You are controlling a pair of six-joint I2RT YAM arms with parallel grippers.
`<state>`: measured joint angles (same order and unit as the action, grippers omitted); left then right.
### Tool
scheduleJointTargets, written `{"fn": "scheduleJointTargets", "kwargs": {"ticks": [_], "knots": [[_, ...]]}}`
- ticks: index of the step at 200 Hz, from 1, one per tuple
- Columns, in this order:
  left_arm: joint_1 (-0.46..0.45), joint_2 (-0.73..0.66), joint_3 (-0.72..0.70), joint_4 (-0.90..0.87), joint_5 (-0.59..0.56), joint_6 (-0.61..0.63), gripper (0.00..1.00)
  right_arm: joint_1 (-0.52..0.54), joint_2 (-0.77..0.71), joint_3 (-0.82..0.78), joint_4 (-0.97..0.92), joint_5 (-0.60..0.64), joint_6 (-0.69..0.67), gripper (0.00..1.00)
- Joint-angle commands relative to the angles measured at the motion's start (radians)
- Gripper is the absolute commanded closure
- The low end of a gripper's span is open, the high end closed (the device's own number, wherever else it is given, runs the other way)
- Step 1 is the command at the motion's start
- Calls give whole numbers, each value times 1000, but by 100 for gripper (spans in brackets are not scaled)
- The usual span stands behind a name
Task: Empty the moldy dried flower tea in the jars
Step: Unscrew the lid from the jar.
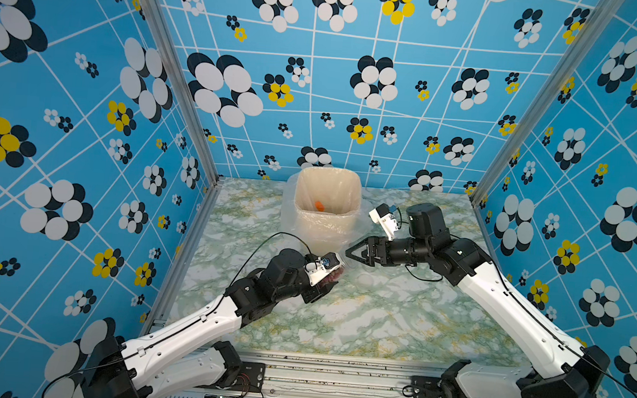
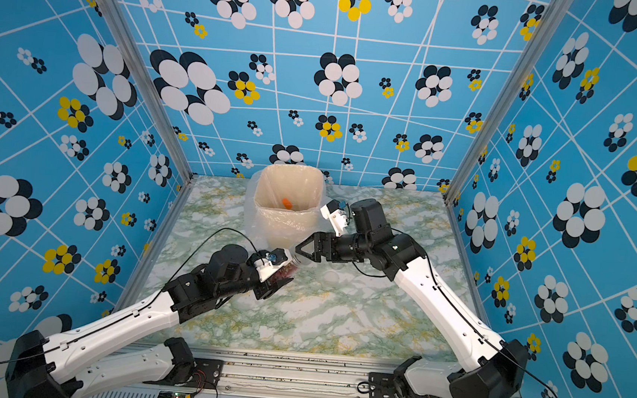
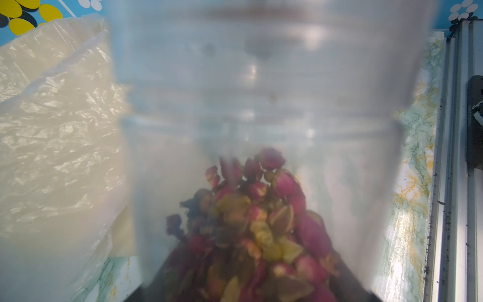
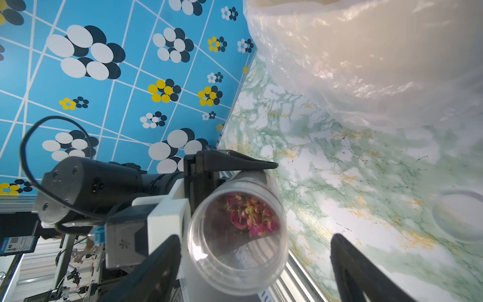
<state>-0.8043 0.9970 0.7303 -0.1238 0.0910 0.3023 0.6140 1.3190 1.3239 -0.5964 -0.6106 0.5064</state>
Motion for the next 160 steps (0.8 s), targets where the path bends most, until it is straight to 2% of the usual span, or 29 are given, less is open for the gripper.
{"fn": "scheduleJointTargets", "kwargs": {"ticks": [1, 37, 85, 113, 160], "knots": [[-11, 11, 38, -5, -32, 30, 95, 20, 24, 31, -24, 4, 6, 8], [-16, 17, 42, -8, -40, 37, 95, 36, 52, 38, -32, 2, -6, 9], [-16, 15, 40, 0, -39, 34, 95, 56, 77, 45, -72, -12, -49, 19], [-16, 15, 41, 3, -33, 28, 95, 67, 91, 48, -93, -18, -75, 21], [-16, 7, 34, 12, -15, 11, 95, 69, 104, 47, -103, -49, -108, 32]]}}
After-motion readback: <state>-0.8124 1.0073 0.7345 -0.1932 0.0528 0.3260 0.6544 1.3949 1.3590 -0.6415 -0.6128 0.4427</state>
